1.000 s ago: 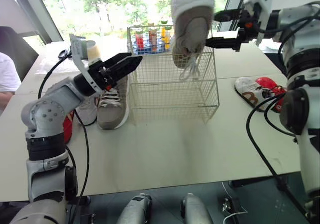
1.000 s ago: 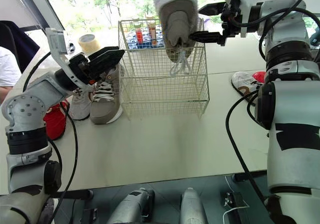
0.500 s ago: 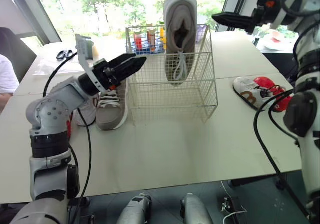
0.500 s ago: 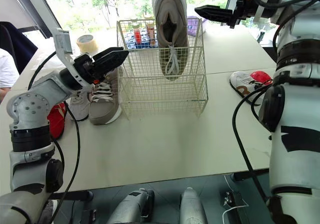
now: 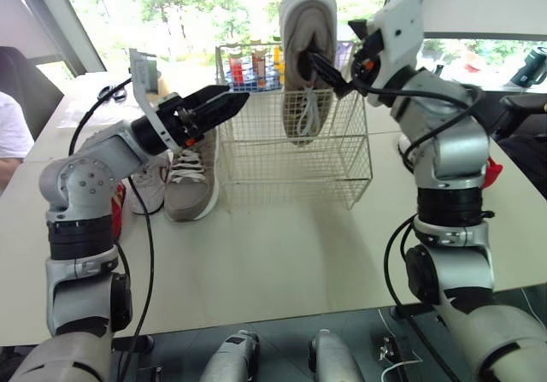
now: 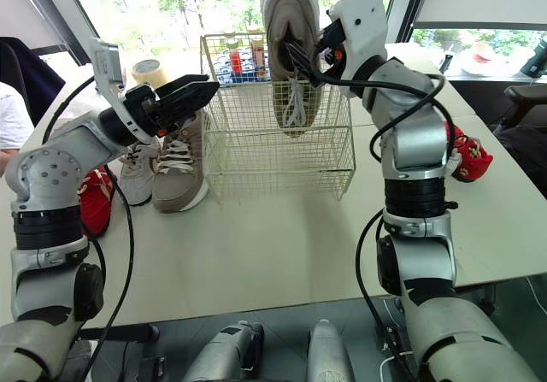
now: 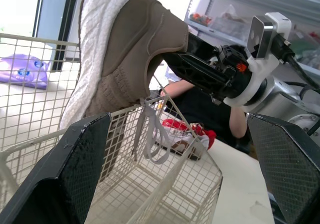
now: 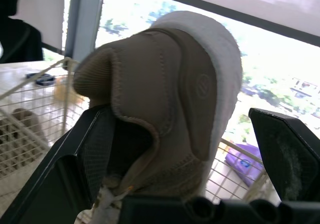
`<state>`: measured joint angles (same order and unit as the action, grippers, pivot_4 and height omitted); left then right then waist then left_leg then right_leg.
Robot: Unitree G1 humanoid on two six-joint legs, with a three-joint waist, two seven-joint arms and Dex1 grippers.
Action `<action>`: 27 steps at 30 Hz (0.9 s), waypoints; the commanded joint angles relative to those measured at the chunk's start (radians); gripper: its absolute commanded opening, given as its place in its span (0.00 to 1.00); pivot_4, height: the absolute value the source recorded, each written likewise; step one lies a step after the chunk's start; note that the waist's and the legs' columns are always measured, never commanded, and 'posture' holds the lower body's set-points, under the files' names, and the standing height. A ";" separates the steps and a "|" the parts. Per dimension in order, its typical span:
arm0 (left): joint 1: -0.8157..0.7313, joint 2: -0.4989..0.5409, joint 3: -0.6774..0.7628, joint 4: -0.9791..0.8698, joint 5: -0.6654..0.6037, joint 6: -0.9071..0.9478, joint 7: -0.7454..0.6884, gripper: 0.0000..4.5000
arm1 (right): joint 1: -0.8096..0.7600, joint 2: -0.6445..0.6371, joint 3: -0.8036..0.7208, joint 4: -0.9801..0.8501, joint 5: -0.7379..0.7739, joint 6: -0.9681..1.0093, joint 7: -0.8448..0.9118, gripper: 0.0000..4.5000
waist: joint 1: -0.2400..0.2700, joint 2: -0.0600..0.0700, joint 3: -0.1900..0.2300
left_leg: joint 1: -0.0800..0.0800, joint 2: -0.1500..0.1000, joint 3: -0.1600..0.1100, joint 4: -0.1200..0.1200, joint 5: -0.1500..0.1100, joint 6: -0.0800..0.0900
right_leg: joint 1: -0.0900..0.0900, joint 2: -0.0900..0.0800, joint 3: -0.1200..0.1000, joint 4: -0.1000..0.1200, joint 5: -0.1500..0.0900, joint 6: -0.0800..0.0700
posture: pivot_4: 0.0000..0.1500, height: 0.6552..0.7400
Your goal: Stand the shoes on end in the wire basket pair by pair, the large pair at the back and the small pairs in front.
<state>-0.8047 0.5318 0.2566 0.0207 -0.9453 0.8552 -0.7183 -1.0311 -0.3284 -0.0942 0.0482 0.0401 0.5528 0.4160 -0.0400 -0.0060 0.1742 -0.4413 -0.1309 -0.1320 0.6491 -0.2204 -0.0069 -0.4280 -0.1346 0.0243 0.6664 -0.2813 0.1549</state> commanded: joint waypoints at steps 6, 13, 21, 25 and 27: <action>-0.010 0.000 0.014 -0.029 0.005 -0.017 -0.005 1.00 | -0.051 0.050 0.056 0.052 -0.075 -0.063 -0.176 1.00 | -0.008 0.000 0.000 | 0.000 0.001 0.000 -0.001 0.000 0.000 | -0.001 0.000 0.000 0.000 0.000 0.000 | 1.00 1.00; 0.015 -0.017 0.015 -0.053 0.009 -0.023 0.007 1.00 | -0.066 0.146 0.046 0.131 -0.071 -0.131 -0.304 1.00 | -0.011 0.000 0.000 | 0.000 0.001 0.000 -0.001 0.000 0.000 | -0.001 0.000 0.000 0.000 0.000 0.000 | 1.00 1.00; 0.033 -0.034 0.015 -0.070 0.013 -0.031 0.024 1.00 | -0.056 0.180 0.049 0.110 -0.059 -0.179 -0.343 0.14 | -0.018 0.000 0.000 | 0.000 0.001 0.000 -0.001 0.000 0.000 | 0.000 0.001 0.000 0.000 0.000 0.000 | 1.00 1.00; 0.038 -0.038 0.014 -0.073 0.011 -0.030 0.030 1.00 | -0.053 0.162 0.064 0.042 -0.084 -0.155 -0.352 0.01 | -0.029 0.000 0.000 | 0.000 0.001 -0.001 -0.002 0.000 0.000 | -0.001 0.001 0.000 0.000 0.000 0.000 | 1.00 1.00; 0.038 -0.041 0.012 -0.070 0.012 -0.030 0.029 1.00 | -0.053 0.142 0.076 -0.020 -0.124 -0.128 -0.376 0.01 | -0.030 0.000 0.000 | 0.000 0.001 -0.001 -0.003 0.000 0.000 | -0.001 0.001 0.000 0.000 0.000 0.000 | 1.00 1.00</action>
<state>-0.7590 0.4876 0.2554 -0.0191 -0.9275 0.8417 -0.6878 -1.0523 -0.1645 -0.0144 0.1521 -0.0488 0.4354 0.0653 -0.0699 -0.0056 0.1742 -0.4416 -0.1304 -0.1327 0.6460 -0.2203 -0.0069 -0.4289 -0.1340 0.0241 0.6669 -0.2813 0.1550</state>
